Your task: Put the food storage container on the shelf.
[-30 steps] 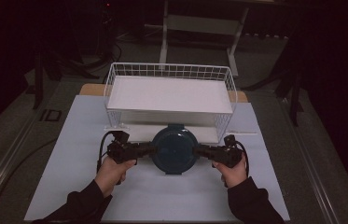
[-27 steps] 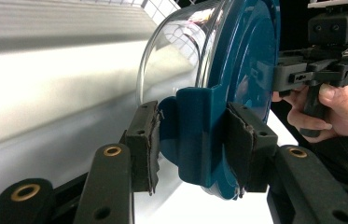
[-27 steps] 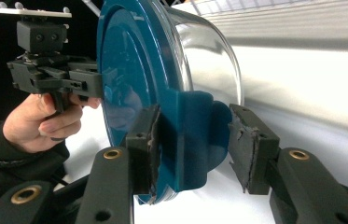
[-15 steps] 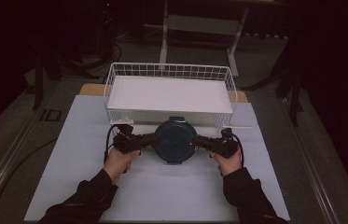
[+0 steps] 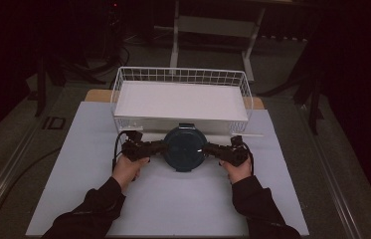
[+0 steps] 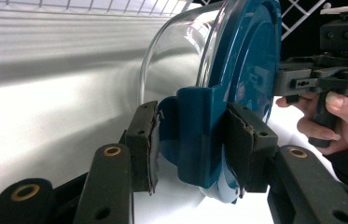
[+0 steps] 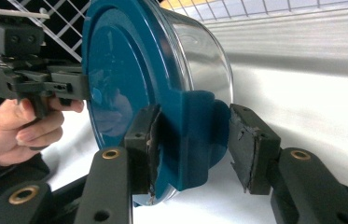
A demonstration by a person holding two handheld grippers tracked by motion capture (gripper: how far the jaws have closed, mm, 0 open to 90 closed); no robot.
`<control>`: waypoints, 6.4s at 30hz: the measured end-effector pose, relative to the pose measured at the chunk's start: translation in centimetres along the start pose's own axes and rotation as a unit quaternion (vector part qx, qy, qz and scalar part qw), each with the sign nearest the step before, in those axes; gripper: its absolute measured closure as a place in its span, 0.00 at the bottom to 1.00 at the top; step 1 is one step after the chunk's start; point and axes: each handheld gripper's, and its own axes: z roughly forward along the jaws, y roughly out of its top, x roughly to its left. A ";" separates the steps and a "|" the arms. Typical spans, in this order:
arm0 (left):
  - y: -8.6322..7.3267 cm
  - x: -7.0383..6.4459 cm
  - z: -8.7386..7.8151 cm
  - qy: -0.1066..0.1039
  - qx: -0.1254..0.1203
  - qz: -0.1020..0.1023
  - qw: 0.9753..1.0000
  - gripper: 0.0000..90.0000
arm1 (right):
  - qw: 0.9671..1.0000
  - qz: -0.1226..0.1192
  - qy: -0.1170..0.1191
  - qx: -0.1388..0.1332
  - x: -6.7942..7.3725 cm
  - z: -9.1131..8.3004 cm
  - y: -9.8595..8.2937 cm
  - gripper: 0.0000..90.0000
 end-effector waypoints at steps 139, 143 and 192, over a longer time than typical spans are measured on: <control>-5.2 -6.5 -6.2 0.011 -0.054 0.131 0.990 0.00 | 0.993 -0.084 -0.077 0.029 6.0 6.1 0.3 0.94; -5.1 -6.9 -6.4 0.011 -0.057 0.141 0.988 0.00 | 0.993 -0.100 -0.063 0.028 6.7 5.6 -0.4 0.77; -6.7 -7.4 -9.3 -0.007 -0.046 0.176 0.983 0.00 | 0.988 -0.127 -0.076 -0.032 6.5 -8.1 -7.7 0.19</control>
